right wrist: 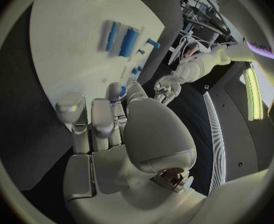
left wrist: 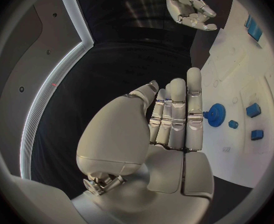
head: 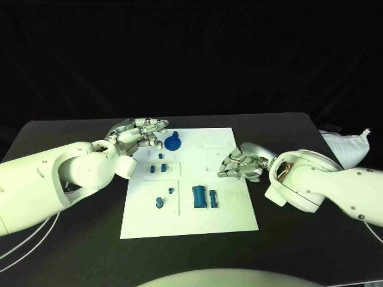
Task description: Assemble the parts on the task board
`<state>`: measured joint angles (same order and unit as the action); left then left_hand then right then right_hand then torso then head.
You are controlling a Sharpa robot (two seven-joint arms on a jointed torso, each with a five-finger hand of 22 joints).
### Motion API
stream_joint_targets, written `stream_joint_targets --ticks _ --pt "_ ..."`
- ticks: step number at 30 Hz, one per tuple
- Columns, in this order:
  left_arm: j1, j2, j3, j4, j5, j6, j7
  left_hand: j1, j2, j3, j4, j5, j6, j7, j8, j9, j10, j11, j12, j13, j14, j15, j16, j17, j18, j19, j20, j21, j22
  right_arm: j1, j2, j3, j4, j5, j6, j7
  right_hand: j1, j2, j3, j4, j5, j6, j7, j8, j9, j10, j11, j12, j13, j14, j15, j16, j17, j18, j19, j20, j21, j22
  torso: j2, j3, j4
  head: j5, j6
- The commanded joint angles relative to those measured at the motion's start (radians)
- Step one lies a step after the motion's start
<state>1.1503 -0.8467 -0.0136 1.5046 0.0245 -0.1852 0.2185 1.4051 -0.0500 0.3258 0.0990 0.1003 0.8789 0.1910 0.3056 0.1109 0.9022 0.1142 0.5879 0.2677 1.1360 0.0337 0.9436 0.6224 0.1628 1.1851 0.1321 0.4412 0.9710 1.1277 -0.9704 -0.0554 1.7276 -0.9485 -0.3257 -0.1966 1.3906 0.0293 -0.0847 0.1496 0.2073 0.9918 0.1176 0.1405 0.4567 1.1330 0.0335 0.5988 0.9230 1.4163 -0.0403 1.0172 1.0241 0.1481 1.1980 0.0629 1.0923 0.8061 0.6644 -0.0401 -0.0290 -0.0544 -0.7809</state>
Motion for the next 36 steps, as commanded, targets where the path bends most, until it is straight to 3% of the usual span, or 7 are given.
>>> stream_joint_targets --ticks 1,11,27,28,33,34,36 --pt "-0.006 0.005 0.0 -0.018 0.024 0.007 0.039 0.003 -0.002 -0.003 0.002 -0.002 -0.009 -0.004 0.009 -0.003 -0.006 -0.001 -0.025 -0.017 -0.021 0.0 -0.04 -0.022 0.02 -0.021 0.002 -0.024 -0.017 0.013 0.021 0.0 -0.063 0.364 -0.039 0.258 0.034 0.011 0.011 -0.019 -0.014 -0.026 0.014 -0.018 -0.009 -0.049 0.014 -0.08 -0.072 -0.087 0.013 -0.268 -0.219 0.036 -0.112 0.012 -0.188 -0.223 -0.023 -0.008 -0.0011 0.001 0.02" --pt "-0.027 0.042 0.0 -0.101 0.063 -0.017 0.102 0.003 -0.02 0.006 0.024 -0.001 -0.02 0.01 -0.026 -0.036 0.022 0.038 -0.233 -0.166 -0.171 0.074 -0.552 -0.265 0.021 -0.263 0.079 -0.35 -0.312 0.03 0.156 0.002 -0.351 0.723 0.058 0.472 0.135 0.029 0.095 -0.055 -0.098 -0.031 0.057 -0.08 -0.111 -0.125 0.096 -0.421 -0.534 -0.356 0.132 -0.819 -0.585 0.034 -0.272 0.132 -0.67 -0.531 -0.064 -0.0171 -0.0079 0.004 0.1" --pt "-0.047 0.108 0.001 -0.216 0.077 -0.061 0.185 0.027 0.002 -0.097 0.011 -0.001 0.044 -0.01 -0.164 -0.046 0.088 0.059 -0.426 -0.204 -0.183 0.116 -0.823 -0.445 0.022 -0.356 0.133 -0.375 -0.577 0.026 0.261 0.007 -0.501 0.824 0.135 0.549 0.057 0.027 0.175 -0.14 -0.103 -0.012 0.072 -0.078 -0.256 -0.092 0.121 -0.522 -0.856 -0.324 0.161 -0.951 -0.87 0.037 -0.168 0.161 -0.906 -0.71 -0.086 -0.0006 -0.0069 0.048 0.163" --pt "-0.046 0.103 0.0 -0.212 0.066 -0.038 0.136 -0.407 0.05 -0.163 -0.022 -0.03 -0.238 -0.065 -0.203 -0.111 -0.214 0.007 -0.47 -0.268 -0.474 0.071 -0.855 -0.497 -0.042 -0.609 0.054 -0.441 -0.692 0.028 0.257 0.007 -0.494 0.792 0.083 0.504 -0.37 -0.029 0.085 -0.15 -0.132 -0.31 0.013 -0.14 -0.314 -0.41 0.076 -0.599 -0.923 -0.66 0.126 -1.017 -0.912 -0.024 -0.484 0.095 -0.96 -0.806 -0.084 -0.0063 -0.0072 0.041 0.157" --pt "-0.049 0.101 0.001 -0.197 0.061 -0.069 0.145 -0.556 0.05 -0.19 -0.099 -0.1 -0.332 -0.083 -0.222 -0.111 -0.315 -0.011 -0.492 -0.268 -0.571 0.056 -0.872 -0.518 -0.044 -0.694 0.026 -0.441 -0.738 0.022 0.253 0.01 -0.475 0.801 0.053 0.516 -0.531 -0.029 0.085 -0.15 -0.207 -0.41 -0.005 -0.14 -0.338 -0.514 0.059 -0.599 -0.923 -0.765 0.111 -1.017 -0.933 -0.031 -0.583 0.07 -0.981 -0.806 -0.096 0.0089 0.0047 0.045 0.165" --pt "-0.05 0.1 0.001 -0.191 0.059 -0.081 0.149 -0.589 0.05 -0.197 -0.099 -0.1 -0.354 -0.087 -0.225 -0.111 -0.338 -0.014 -0.496 -0.268 -0.593 0.052 -0.944 -0.522 -0.053 -0.713 0.019 -0.441 -0.747 0.02 0.252 0.011 -0.467 0.804 0.041 0.521 -0.564 -0.029 0.085 -0.15 -0.207 -0.432 -0.009 -0.14 -0.343 -0.539 0.055 -0.599 -0.923 -0.79 0.04 -1.017 -0.937 -0.037 -0.607 0.065 -0.985 -0.806 -0.1 0.0149 0.0094 0.047 0.168" --pt "-0.053 0.098 0.002 -0.175 0.054 -0.111 0.158 -0.653 0.05 -0.207 -0.099 -0.1 -0.395 -0.096 -0.231 -0.111 -0.382 -0.023 -0.503 -0.268 -0.636 0.045 -0.944 -0.53 -0.055 -0.75 0.007 -0.441 -0.765 0.014 0.248 0.014 -0.448 0.814 0.01 0.533 -0.631 -0.029 0.085 -0.15 -0.207 -0.478 -0.018 -0.14 -0.352 -0.587 0.048 -0.599 -0.923 -0.841 0.04 -1.017 -0.944 -0.04 -0.655 0.054 -0.994 -0.806 -0.11 0.0272 0.019 0.051 0.174"
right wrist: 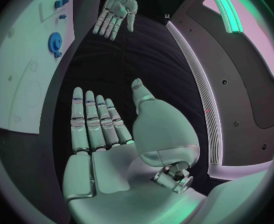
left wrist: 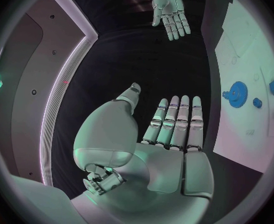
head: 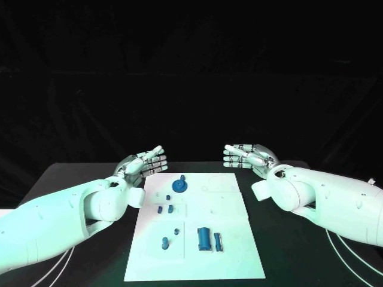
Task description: Assemble the parts on the task board
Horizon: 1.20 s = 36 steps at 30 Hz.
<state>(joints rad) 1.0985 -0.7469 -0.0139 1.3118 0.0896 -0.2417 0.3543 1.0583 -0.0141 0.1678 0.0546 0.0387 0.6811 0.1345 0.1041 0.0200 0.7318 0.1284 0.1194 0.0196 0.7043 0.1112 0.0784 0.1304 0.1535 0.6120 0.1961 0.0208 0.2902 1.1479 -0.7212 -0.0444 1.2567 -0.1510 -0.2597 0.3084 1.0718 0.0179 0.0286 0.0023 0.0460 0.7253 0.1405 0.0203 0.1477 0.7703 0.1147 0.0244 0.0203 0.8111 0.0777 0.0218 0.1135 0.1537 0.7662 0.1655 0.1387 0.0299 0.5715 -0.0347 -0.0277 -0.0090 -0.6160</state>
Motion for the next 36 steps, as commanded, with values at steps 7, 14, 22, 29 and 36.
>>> stream_joint_targets --ticks 7,14,22,29,36 --pt "-0.02 -0.014 0.007 0.111 -0.041 -0.237 0.078 -0.493 0.014 -0.076 -0.055 -0.039 -0.317 -0.063 -0.104 -0.02 -0.341 -0.128 -0.119 -0.02 -0.328 -0.111 -0.078 -0.13 -0.067 -0.285 -0.091 -0.021 -0.135 -0.043 -0.024 0.019 0.14 0.07 -0.238 0.102 -0.5 -0.018 -0.029 -0.002 -0.046 -0.338 -0.066 -0.02 -0.069 -0.359 -0.115 -0.024 -0.02 -0.378 -0.078 -0.022 -0.113 -0.068 -0.358 -0.077 -0.065 -0.03 -0.027 0.0347 0.0277 0.009 0.016" --pt "-0.039 -0.027 0.012 0.212 -0.075 -0.438 0.138 -0.64 0.014 -0.168 -0.055 -0.039 -0.412 -0.134 -0.104 -0.02 -0.443 -0.128 -0.119 -0.02 -0.427 -0.111 -0.078 -0.13 -0.081 -0.37 -0.119 -0.021 -0.176 -0.082 -0.049 0.037 0.263 0.127 -0.431 0.18 -0.649 -0.018 -0.029 -0.002 -0.046 -0.44 -0.14 -0.02 -0.148 -0.467 -0.115 -0.024 -0.02 -0.492 -0.078 -0.022 -0.113 -0.079 -0.464 -0.165 -0.139 -0.03 -0.027 0.0347 0.0277 0.009 0.016" --pt "-0.048 -0.033 0.014 0.258 -0.089 -0.527 0.165 -0.76 0.014 -0.168 -0.055 -0.039 -0.489 -0.134 -0.104 -0.02 -0.525 -0.128 -0.119 -0.02 -0.506 -0.111 -0.078 -0.13 -0.153 -0.437 -0.196 -0.021 -0.208 -0.098 -0.059 0.044 0.313 0.151 -0.51 0.211 -0.769 -0.018 -0.029 -0.002 -0.046 -0.52 -0.14 -0.02 -0.148 -0.553 -0.115 -0.024 -0.02 -0.582 -0.078 -0.022 -0.113 -0.154 -0.55 -0.165 -0.139 -0.03 -0.027 0.0347 0.0277 0.009 0.016" --pt "-0.048 -0.033 0.014 0.258 -0.09 -0.528 0.166 -0.833 0.014 -0.168 -0.055 -0.039 -0.536 -0.134 -0.104 -0.02 -0.576 -0.128 -0.119 -0.02 -0.555 -0.111 -0.078 -0.13 -0.153 -0.48 -0.196 -0.021 -0.29 -0.098 -0.059 0.044 0.313 0.151 -0.51 0.212 -0.844 -0.018 -0.029 -0.002 -0.046 -0.572 -0.14 -0.02 -0.148 -0.607 -0.115 -0.024 -0.02 -0.639 -0.078 -0.022 -0.113 -0.154 -0.604 -0.165 -0.139 -0.03 -0.027 0.0347 0.0277 0.009 0.016" --pt "-0.048 -0.033 0.014 0.258 -0.09 -0.528 0.166 -0.892 0.014 -0.168 -0.055 -0.039 -0.574 -0.134 -0.104 -0.02 -0.617 -0.128 -0.119 -0.02 -0.593 -0.111 -0.078 -0.13 -0.153 -0.513 -0.196 -0.021 -0.29 -0.098 -0.059 0.044 0.313 0.151 -0.51 0.212 -0.902 -0.018 -0.029 -0.002 -0.046 -0.611 -0.14 -0.02 -0.148 -0.649 -0.115 -0.024 -0.02 -0.683 -0.078 -0.022 -0.113 -0.154 -0.646 -0.165 -0.139 -0.03 -0.027 0.0347 0.0277 0.009 0.016"
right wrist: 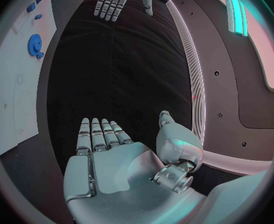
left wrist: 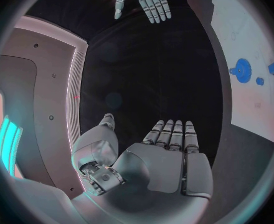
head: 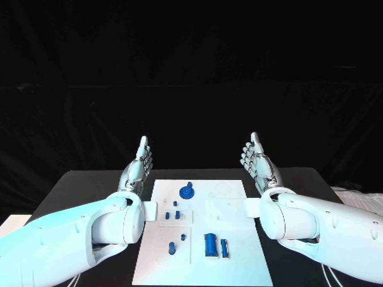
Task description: Assemble the parts on the task board
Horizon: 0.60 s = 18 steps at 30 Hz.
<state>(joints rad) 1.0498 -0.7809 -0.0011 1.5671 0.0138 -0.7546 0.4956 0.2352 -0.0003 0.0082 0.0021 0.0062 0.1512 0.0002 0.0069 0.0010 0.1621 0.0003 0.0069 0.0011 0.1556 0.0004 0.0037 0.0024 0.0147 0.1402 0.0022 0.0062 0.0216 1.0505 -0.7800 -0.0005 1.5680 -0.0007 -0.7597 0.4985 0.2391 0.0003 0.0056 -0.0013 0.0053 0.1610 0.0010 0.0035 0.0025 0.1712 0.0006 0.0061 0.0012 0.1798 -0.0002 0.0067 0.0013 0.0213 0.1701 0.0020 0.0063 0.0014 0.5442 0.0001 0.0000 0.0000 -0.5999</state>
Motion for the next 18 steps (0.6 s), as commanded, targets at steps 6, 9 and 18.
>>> stream_joint_targets --ticks 6,9,18 --pt "0.0 0.001 0.001 0.003 -0.014 -0.015 0.024 -0.102 0.0 -0.008 -0.002 -0.006 -0.064 0.0 -0.007 -0.001 -0.068 0.0 -0.007 -0.001 -0.065 0.0 -0.004 -0.002 -0.015 -0.06 -0.002 -0.006 -0.022 -0.001 0.0 0.001 0.002 0.001 -0.01 0.022 -0.104 0.0 -0.006 0.001 -0.005 -0.069 -0.001 -0.003 -0.003 -0.075 -0.001 -0.006 -0.001 -0.077 0.0 -0.007 -0.001 -0.021 -0.073 -0.002 -0.006 -0.001 0.0 -0.0001 0.0 0.0 0.0" --pt "0.0 0.001 0.001 0.003 -0.014 -0.015 0.024 -0.119 0.0 -0.008 -0.002 -0.006 -0.075 0.0 -0.007 -0.001 -0.08 0.0 -0.007 -0.001 -0.077 0.0 -0.004 -0.002 -0.015 -0.069 -0.002 -0.006 -0.022 -0.001 0.0 0.001 0.002 0.001 -0.01 0.022 -0.119 0.0 -0.006 0.001 -0.005 -0.08 -0.001 -0.003 -0.003 -0.086 -0.001 -0.006 -0.001 -0.089 0.0 -0.007 -0.001 -0.021 -0.083 -0.002 -0.006 -0.001 0.0 -0.0001 0.0 0.0 0.0" --pt "0.0 0.001 0.001 0.003 -0.014 -0.015 0.024 -0.235 0.0 -0.008 -0.002 -0.006 -0.151 0.0 -0.007 -0.001 -0.162 0.0 -0.007 -0.001 -0.156 0.0 -0.004 -0.002 -0.015 -0.14 -0.002 -0.006 -0.022 -0.001 0.0 0.001 0.002 0.001 -0.01 0.022 -0.239 0.0 -0.006 0.001 -0.005 -0.161 -0.001 -0.003 -0.003 -0.171 -0.001 -0.006 -0.001 -0.18 0.0 -0.007 -0.001 -0.021 -0.17 -0.002 -0.006 -0.001 0.0 -0.0001 0.0 0.0 0.0"
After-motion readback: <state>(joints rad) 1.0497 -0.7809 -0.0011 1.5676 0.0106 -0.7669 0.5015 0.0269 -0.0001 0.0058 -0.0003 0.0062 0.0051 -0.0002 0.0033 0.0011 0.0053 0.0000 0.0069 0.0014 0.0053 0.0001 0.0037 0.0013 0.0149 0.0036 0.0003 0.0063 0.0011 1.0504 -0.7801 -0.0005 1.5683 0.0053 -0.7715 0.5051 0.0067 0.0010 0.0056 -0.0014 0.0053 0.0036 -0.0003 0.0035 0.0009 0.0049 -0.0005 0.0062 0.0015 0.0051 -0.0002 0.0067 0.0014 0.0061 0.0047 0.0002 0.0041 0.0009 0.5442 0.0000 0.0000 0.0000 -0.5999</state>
